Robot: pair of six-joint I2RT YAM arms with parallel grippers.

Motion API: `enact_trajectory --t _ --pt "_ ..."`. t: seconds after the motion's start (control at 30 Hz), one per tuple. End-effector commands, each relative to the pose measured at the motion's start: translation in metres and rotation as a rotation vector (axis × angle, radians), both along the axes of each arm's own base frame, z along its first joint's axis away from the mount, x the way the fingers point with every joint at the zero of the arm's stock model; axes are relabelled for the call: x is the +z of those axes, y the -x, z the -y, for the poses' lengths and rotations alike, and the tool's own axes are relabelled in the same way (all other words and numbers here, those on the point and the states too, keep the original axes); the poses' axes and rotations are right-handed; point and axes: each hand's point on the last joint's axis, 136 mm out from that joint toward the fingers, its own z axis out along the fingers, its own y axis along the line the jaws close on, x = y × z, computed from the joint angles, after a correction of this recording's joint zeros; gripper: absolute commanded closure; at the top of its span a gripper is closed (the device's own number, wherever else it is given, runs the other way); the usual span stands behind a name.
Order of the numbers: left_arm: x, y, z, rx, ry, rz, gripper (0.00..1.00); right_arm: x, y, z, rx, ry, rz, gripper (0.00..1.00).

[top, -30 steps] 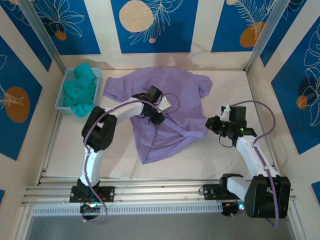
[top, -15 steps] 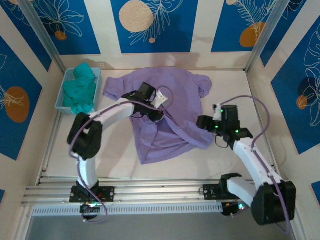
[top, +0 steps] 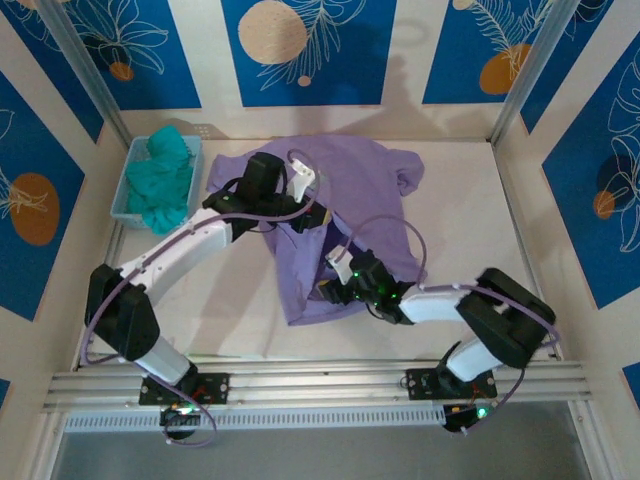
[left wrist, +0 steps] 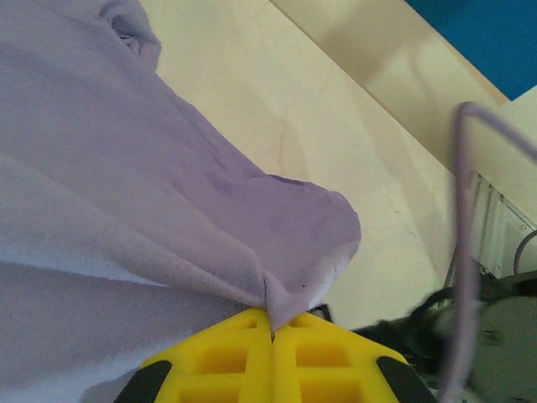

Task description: Fold the inside-out t-shirt

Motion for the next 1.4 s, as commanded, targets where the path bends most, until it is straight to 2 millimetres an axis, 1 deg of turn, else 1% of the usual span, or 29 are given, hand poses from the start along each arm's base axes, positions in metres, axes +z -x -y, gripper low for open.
enact_trajectory --t 0.0,0.17,0.33,0.43,0.53,0.63,0.73,0.83,0.93,1.07,1.2,1.27,1.37 --pt "0.040 0.020 -0.005 -0.033 0.052 0.038 1.00 0.037 -0.048 -0.002 -0.072 -0.004 0.272 0.44" --pt "0.061 0.028 -0.015 -0.023 0.063 0.101 1.00 0.026 -0.072 0.006 -0.115 0.085 0.319 0.44" --pt "0.088 0.042 -0.012 -0.063 0.132 0.132 1.00 0.017 -0.094 0.014 -0.173 0.142 0.310 0.44" --pt "0.108 0.053 -0.011 -0.091 0.197 0.153 1.00 0.015 -0.107 0.019 -0.217 0.122 0.259 0.44" --pt "0.131 0.066 -0.010 -0.127 0.277 0.168 1.00 0.015 -0.115 0.018 -0.231 0.083 0.182 0.44" --pt "0.147 0.073 -0.012 -0.132 0.322 0.185 1.00 0.014 -0.121 0.011 -0.226 0.150 0.182 0.43" --pt "0.156 0.078 -0.011 -0.140 0.338 0.192 1.00 0.010 -0.131 0.010 -0.263 0.193 0.156 0.42" --pt "0.160 0.081 -0.009 -0.146 0.341 0.202 1.00 0.007 -0.135 0.006 -0.264 0.214 0.128 0.40" --pt "0.168 0.075 -0.009 -0.116 0.343 0.221 1.00 0.003 -0.136 -0.004 -0.253 0.276 0.134 0.37" --pt "0.176 0.055 -0.009 -0.042 0.312 0.252 1.00 0.003 -0.135 -0.013 -0.267 0.350 0.184 0.32" --pt "0.164 0.026 -0.015 0.082 0.206 0.278 1.00 0.015 -0.126 -0.013 -0.285 0.336 0.237 0.28" --pt "0.157 0.012 -0.020 0.144 0.155 0.294 1.00 0.023 -0.118 -0.013 -0.275 0.313 0.266 0.27" --pt "0.152 -0.003 -0.026 0.207 0.101 0.314 1.00 0.031 -0.103 -0.015 -0.245 0.297 0.298 0.26"
